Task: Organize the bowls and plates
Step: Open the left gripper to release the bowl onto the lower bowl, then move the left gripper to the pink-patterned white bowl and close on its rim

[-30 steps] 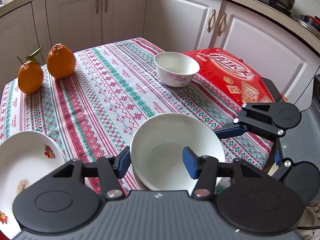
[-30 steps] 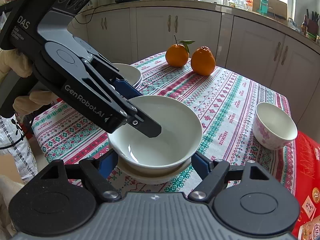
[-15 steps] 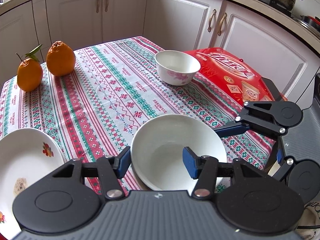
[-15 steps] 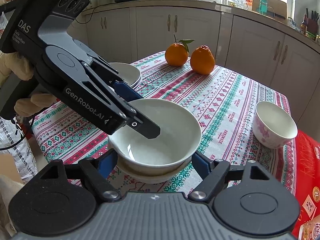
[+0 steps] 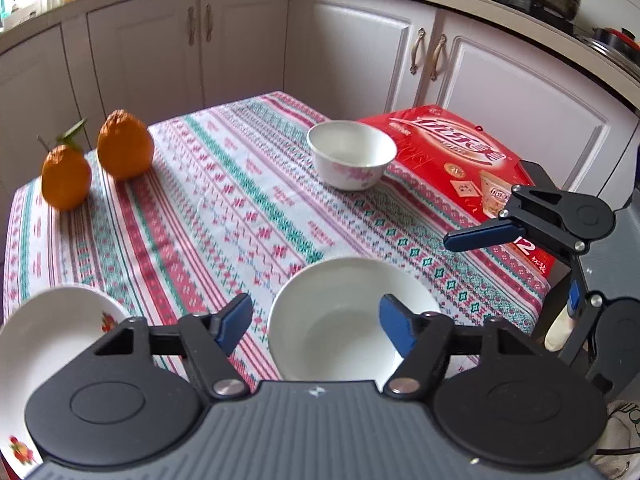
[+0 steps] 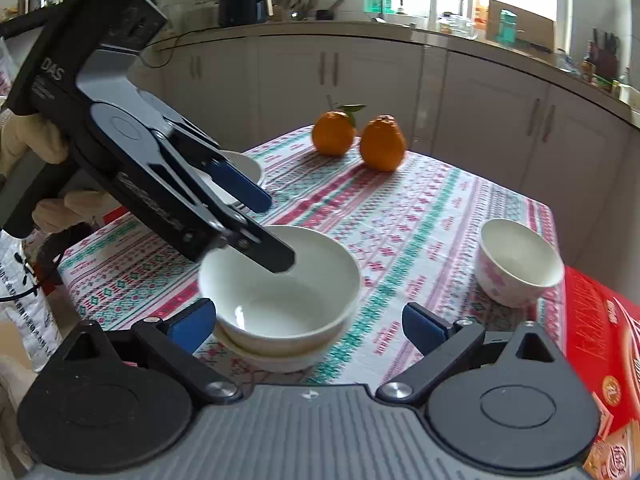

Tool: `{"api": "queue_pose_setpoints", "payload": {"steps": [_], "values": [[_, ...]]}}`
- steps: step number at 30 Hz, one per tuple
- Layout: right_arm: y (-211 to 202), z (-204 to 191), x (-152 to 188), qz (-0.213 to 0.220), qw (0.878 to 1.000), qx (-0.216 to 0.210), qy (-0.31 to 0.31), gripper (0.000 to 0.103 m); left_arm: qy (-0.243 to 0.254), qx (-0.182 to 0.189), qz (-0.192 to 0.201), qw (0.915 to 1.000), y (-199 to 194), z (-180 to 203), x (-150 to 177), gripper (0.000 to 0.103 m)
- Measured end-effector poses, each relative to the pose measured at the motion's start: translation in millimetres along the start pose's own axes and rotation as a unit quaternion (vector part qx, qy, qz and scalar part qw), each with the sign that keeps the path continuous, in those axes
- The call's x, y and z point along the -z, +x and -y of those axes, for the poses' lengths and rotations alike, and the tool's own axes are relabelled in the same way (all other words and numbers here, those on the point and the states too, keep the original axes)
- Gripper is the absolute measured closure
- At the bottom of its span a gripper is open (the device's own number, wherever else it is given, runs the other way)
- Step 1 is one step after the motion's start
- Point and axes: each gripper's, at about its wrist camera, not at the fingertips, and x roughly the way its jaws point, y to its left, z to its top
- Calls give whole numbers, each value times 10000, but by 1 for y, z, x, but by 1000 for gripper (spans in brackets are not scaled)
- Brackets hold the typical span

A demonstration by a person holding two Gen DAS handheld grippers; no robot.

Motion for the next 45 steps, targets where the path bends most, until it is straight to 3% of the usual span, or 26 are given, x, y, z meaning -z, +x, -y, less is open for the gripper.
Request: {"api": "queue_pose_setpoints", "payload": {"steps": [6,15,22,37,45], "values": [[-10,20,2,84,9994,269,211,0,235,-54,90,9997,2,4,-19,22],[-8,66,5,107,9957,720,576,0,568,-104,143,9982,32,3,-64,21],[12,100,6,-55,9930,986,651,0,852,59,62,9963,71,7,-97,21],[72,171,-3,-242,9905,1234,553,0,856,469,-93,9952,162,1,-140,22],[92,183,-2,-317,9916,1141,528,5,809,639,-297,9942,192,-3,-150,39]]}}
